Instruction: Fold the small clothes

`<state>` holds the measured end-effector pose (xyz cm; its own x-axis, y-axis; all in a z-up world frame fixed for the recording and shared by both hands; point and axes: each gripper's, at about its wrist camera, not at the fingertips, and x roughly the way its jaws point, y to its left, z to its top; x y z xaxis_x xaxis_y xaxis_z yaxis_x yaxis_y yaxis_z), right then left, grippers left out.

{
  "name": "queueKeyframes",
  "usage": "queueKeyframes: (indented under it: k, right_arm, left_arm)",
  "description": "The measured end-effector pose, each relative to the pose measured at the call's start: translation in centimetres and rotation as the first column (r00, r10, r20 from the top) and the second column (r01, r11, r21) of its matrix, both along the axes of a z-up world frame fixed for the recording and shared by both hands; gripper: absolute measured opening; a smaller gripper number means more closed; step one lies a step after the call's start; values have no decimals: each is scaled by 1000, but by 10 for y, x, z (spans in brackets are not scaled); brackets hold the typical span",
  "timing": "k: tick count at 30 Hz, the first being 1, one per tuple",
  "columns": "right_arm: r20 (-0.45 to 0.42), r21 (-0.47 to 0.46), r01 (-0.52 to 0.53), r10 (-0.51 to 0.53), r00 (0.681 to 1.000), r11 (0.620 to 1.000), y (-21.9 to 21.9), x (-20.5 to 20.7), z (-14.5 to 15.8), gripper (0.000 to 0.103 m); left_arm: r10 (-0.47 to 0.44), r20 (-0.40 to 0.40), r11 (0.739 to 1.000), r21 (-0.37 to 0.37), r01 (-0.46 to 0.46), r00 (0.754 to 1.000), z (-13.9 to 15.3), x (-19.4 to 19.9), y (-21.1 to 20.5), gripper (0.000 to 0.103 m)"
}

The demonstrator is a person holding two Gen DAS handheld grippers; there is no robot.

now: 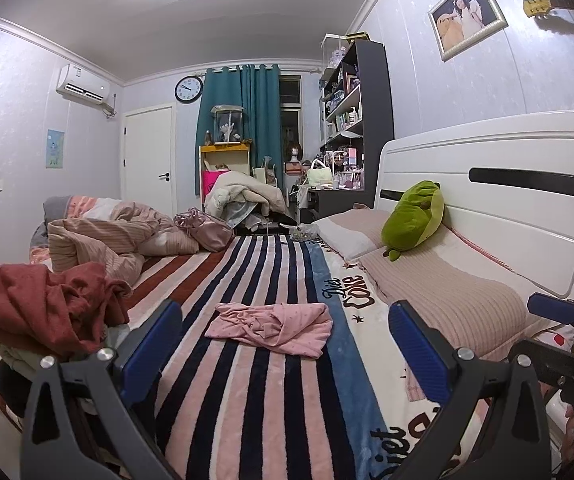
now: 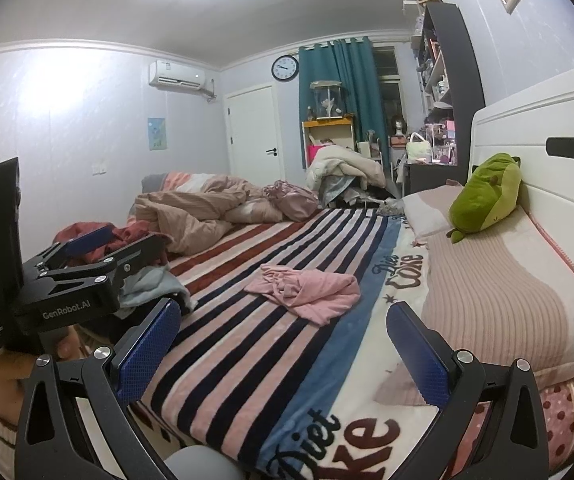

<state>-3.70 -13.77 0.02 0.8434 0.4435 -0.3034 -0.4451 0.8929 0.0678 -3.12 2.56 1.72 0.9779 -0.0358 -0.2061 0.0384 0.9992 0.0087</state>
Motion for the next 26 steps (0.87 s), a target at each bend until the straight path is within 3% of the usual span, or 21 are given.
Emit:
queueKeyframes:
  k: [26]
  right_arm:
    - [-2,7,2,-2,1000,1000,0,1,-2,103]
  left_arm:
    - [-5,-13,1000,9,5,1000,-5,4,7,102]
